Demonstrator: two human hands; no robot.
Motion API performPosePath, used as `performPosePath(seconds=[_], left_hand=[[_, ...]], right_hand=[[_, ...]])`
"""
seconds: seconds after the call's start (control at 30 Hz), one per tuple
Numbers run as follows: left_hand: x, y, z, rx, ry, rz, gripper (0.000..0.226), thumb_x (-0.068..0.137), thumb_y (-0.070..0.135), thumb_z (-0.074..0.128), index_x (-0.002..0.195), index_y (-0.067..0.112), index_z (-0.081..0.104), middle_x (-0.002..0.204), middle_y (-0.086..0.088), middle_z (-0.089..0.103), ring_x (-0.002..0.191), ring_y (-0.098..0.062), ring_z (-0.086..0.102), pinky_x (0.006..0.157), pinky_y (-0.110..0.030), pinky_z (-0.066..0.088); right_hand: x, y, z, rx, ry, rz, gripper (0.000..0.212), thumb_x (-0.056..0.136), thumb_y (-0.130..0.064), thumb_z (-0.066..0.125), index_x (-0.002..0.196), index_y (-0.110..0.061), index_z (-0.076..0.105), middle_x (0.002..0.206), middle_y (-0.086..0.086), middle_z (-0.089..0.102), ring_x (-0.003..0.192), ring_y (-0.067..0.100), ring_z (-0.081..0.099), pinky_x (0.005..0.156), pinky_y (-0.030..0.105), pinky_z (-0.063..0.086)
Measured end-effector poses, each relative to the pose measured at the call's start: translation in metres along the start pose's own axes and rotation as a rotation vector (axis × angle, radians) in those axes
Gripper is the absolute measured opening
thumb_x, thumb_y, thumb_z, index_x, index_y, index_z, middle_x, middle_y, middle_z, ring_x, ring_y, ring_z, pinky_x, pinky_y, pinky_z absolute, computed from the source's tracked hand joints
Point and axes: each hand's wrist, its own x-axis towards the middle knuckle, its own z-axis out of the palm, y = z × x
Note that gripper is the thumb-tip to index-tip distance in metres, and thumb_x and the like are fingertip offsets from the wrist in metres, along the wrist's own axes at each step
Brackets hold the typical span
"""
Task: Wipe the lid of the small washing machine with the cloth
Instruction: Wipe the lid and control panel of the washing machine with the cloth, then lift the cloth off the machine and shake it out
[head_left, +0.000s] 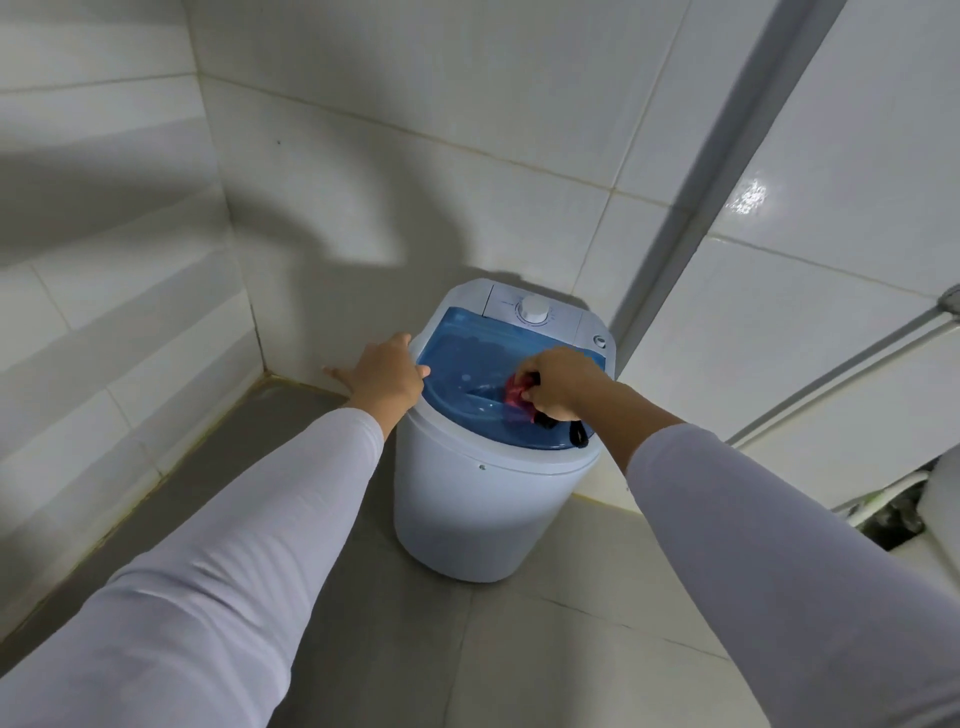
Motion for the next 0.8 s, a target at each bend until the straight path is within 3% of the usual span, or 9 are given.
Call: performPosePath(seconds=[0.07,0.2,0.27,0.33,0.43,0.53,0.67,0.8], left_hand=[[-0.008,0.007,-0.006,-0.01,0.039,0.022,0.05,0.094,0.038,0.052,0.14,0.02,0.042,0.139,-0.011,0.051,0.13,-0.035,0.046,0.109,-0.069,0.012],[-0.017,0.025,-0.016,-0.075,0.055,0.209,0.045,0.091,0.043,0.055,0.132,0.025,0.051,0.134,-0.007,0.055,0.123,-0.031,0.051,0.107,-0.064,0.027],[-0.025,0.039,-0.027,-0.074,0.052,0.271,0.042,0.09,0.043,0.056,0.129,0.029,0.054,0.135,-0.003,0.054,0.124,-0.029,0.05,0.107,-0.062,0.027],[-0.037,0.055,-0.037,-0.03,0.031,0.307,0.039,0.091,0.044,0.055,0.128,0.031,0.056,0.136,0.001,0.054,0.124,-0.026,0.05,0.108,-0.06,0.024],[-0.049,0.065,-0.042,-0.011,-0.008,0.308,0.036,0.091,0.044,0.054,0.126,0.032,0.057,0.138,0.004,0.053,0.126,-0.023,0.049,0.109,-0.061,0.022],[-0.059,0.067,-0.039,-0.007,-0.05,0.306,0.035,0.092,0.044,0.053,0.125,0.034,0.057,0.138,0.004,0.053,0.126,-0.023,0.049,0.109,-0.061,0.024],[-0.069,0.072,-0.036,-0.085,-0.128,0.336,0.043,0.087,0.051,0.057,0.126,0.034,0.056,0.138,0.005,0.054,0.126,-0.023,0.05,0.109,-0.056,0.03],[-0.078,0.087,-0.045,-0.18,-0.098,0.357,0.05,0.081,0.056,0.061,0.126,0.033,0.056,0.133,0.006,0.059,0.124,-0.023,0.053,0.108,-0.055,0.033]], right_hand=[[-0.004,0.007,-0.006,0.109,0.037,0.053,0.029,0.091,-0.02,0.051,0.119,-0.021,0.061,0.124,0.007,0.059,0.115,0.025,0.051,0.085,0.028,0.04],[-0.013,0.012,-0.022,0.279,0.126,0.124,0.027,0.091,-0.024,0.053,0.116,-0.021,0.062,0.124,0.007,0.06,0.114,0.026,0.053,0.091,0.03,0.042],[-0.021,0.013,-0.032,0.332,0.158,0.145,0.029,0.091,-0.022,0.052,0.119,-0.019,0.06,0.124,0.007,0.06,0.113,0.026,0.054,0.091,0.03,0.043],[-0.029,0.016,-0.039,0.429,0.208,0.174,0.029,0.091,-0.019,0.052,0.119,-0.019,0.06,0.119,0.008,0.06,0.099,0.026,0.059,0.084,0.031,0.05],[-0.043,0.019,-0.045,0.643,0.236,0.228,0.026,0.091,-0.017,0.055,0.116,-0.018,0.062,0.105,0.008,0.055,0.066,0.024,0.061,0.062,0.033,0.058],[-0.055,0.022,-0.045,0.738,0.253,0.246,0.026,0.09,-0.018,0.058,0.115,-0.017,0.063,0.106,0.009,0.057,0.079,0.031,0.064,0.069,0.04,0.06],[-0.068,0.023,-0.045,0.869,0.263,0.249,0.022,0.089,-0.019,0.059,0.111,-0.017,0.064,0.104,0.01,0.061,0.084,0.027,0.06,0.072,0.038,0.057],[-0.081,0.025,-0.058,1.089,0.223,0.218,0.014,0.091,-0.018,0.059,0.105,-0.015,0.056,0.099,0.017,0.06,0.06,0.025,0.062,0.047,0.03,0.054]])
